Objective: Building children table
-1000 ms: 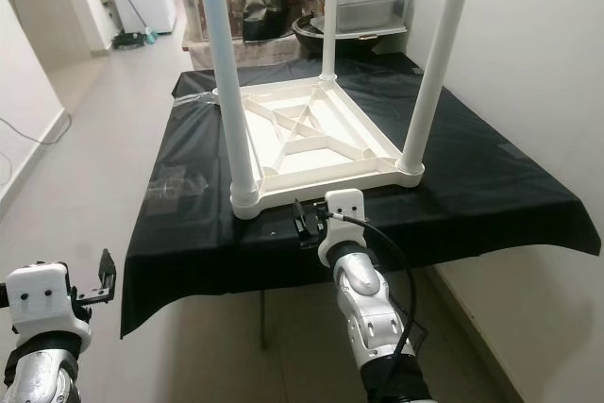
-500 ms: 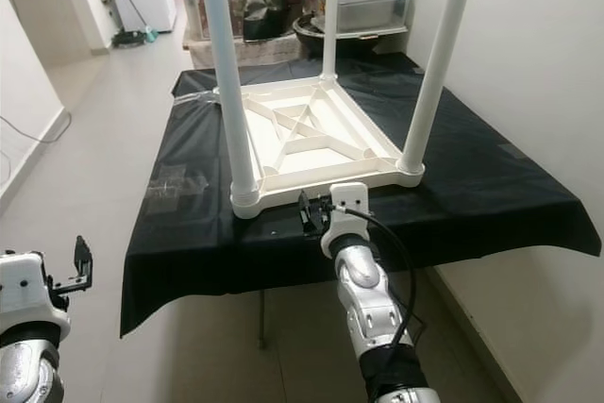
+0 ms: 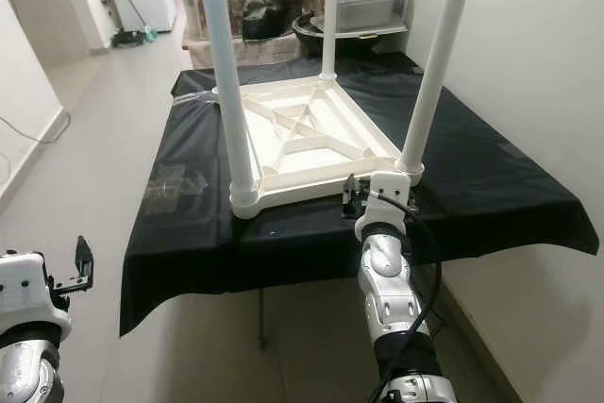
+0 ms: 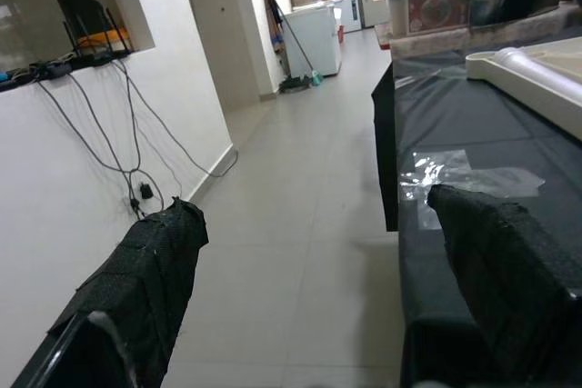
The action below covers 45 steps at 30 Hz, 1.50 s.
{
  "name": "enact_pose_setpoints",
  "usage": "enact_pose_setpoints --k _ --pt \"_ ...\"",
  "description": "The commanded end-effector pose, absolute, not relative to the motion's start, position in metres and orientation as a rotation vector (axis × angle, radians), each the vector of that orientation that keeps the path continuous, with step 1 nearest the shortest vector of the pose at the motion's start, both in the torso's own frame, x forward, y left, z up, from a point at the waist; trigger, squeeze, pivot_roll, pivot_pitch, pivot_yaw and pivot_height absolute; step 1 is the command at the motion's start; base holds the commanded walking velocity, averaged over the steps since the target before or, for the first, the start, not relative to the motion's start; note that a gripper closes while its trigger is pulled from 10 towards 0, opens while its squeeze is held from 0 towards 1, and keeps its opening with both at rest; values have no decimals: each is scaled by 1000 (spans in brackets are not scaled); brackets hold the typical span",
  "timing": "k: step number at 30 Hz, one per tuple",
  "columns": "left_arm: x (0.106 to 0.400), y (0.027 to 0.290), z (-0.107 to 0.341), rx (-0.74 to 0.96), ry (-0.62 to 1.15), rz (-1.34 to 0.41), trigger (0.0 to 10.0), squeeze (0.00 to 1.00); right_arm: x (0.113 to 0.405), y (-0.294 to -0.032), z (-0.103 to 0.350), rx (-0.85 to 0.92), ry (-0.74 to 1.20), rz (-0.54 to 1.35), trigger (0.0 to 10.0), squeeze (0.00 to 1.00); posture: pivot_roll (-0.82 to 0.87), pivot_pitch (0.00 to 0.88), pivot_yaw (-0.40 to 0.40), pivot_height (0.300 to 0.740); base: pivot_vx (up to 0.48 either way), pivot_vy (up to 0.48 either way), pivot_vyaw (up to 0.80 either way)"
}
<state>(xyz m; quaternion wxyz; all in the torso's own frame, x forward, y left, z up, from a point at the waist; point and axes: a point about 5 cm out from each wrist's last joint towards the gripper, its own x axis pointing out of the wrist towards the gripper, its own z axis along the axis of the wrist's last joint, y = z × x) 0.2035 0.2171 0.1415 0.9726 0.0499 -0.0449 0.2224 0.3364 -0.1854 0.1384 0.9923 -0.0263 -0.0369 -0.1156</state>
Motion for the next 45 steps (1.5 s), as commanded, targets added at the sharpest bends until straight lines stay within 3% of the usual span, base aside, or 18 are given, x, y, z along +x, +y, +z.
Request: enact_pose_setpoints --k 1,20,34,41,45 --pt "203 219 139 109 -77 452 10000 0 339 -187 139 -58 -72 -249 10000 0 27 0 9 740 349 0 0" --pt "203 221 137 105 -75 457 10000 0 339 -191 139 -68 -72 -309 10000 0 24 0 17 740 389 0 0" --pt "204 217 133 87 -62 438 10000 0 339 -190 135 -75 -53 -292 10000 0 23 0 13 740 0 0 0" --pt "198 204 120 60 -7 344 10000 0 345 -169 128 37 2 -28 10000 0 23 0 13 740 0 0 0" --pt "182 194 105 83 58 289 10000 0 343 -176 128 -15 6 162 10000 0 21 0 14 740 0 0 0"
